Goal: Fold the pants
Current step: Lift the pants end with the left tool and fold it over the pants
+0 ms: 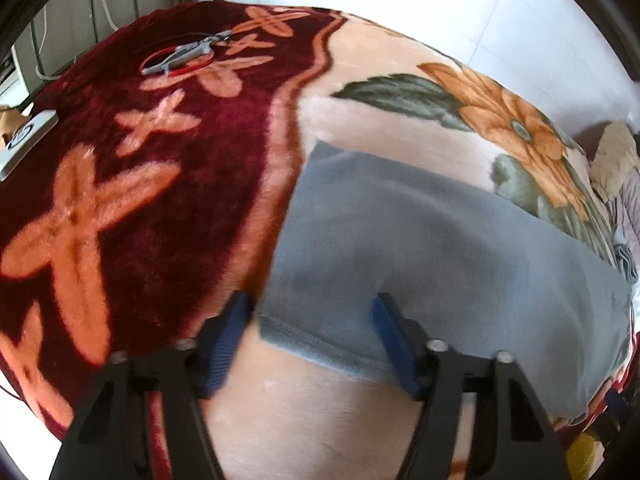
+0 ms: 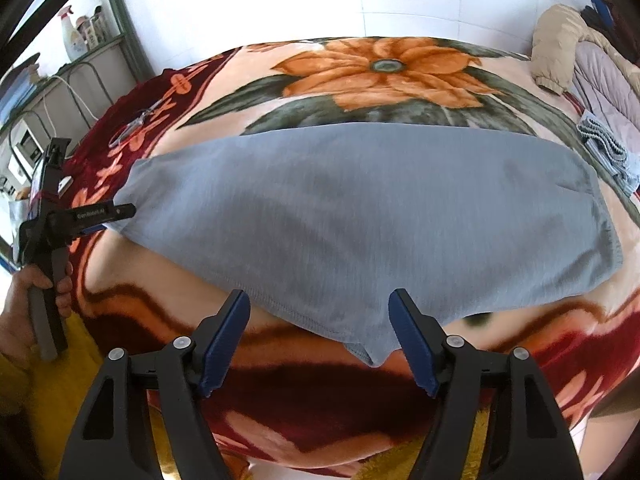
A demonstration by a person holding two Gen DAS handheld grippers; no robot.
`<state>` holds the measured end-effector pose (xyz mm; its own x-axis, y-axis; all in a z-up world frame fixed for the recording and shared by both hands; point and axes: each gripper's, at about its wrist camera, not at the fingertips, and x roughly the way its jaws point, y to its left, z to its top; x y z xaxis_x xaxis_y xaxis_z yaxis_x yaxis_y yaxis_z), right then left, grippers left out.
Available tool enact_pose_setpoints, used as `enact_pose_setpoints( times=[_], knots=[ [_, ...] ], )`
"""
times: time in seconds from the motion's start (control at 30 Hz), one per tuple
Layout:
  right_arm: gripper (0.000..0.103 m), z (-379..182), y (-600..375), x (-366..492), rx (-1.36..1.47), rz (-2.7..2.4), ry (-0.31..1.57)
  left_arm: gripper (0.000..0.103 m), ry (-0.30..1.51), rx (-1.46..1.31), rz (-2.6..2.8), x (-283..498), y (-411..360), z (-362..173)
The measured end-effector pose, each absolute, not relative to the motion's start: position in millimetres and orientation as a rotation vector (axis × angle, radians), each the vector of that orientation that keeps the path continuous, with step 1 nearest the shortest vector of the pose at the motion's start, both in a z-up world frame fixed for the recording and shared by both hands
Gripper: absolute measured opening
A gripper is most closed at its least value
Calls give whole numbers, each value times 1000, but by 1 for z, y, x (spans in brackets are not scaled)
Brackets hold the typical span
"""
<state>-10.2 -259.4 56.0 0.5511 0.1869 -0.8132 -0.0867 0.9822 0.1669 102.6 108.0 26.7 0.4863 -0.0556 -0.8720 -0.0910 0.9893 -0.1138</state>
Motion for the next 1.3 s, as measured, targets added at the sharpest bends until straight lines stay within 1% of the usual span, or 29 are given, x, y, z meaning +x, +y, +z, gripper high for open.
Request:
enact_pose_setpoints(
  times=[0.07, 0.1, 0.13, 0.27, 0.47, 0.67, 0.87, 1.03, 1.17, 1.3],
  knots=[
    [70, 57, -263, -11, 127, 163, 968, 32, 1041, -149, -16, 102, 105, 29],
    [70, 58, -265, -12, 137, 163, 963, 15, 1032, -175, -49, 102, 105, 30],
    [70, 60, -268, -13, 150, 164, 956, 12, 1030, -211, -74, 102, 107, 31],
    [70, 64, -279, -16, 185, 152, 931, 12, 1000, -333, -120, 102, 120, 39],
    [70, 69, -289, -23, 215, 148, 905, 11, 894, -424, -225, 95, 123, 76],
    [70, 73, -300, -29, 245, 146, 874, 11, 850, -377, -328, 89, 85, 113],
    [70, 77, -308, -35, 258, 155, 838, 11, 841, -281, -469, 84, 21, 142],
    [70, 73, -316, -40, 268, 152, 835, 11, 902, -188, -532, 87, -30, 134],
    [70, 68, -319, -43, 231, 133, 849, 11, 980, -137, -554, 88, -66, 105],
    [70, 60, -325, -40, 259, 129, 878, 11, 1048, -91, -551, 89, -88, 78]
  ],
)
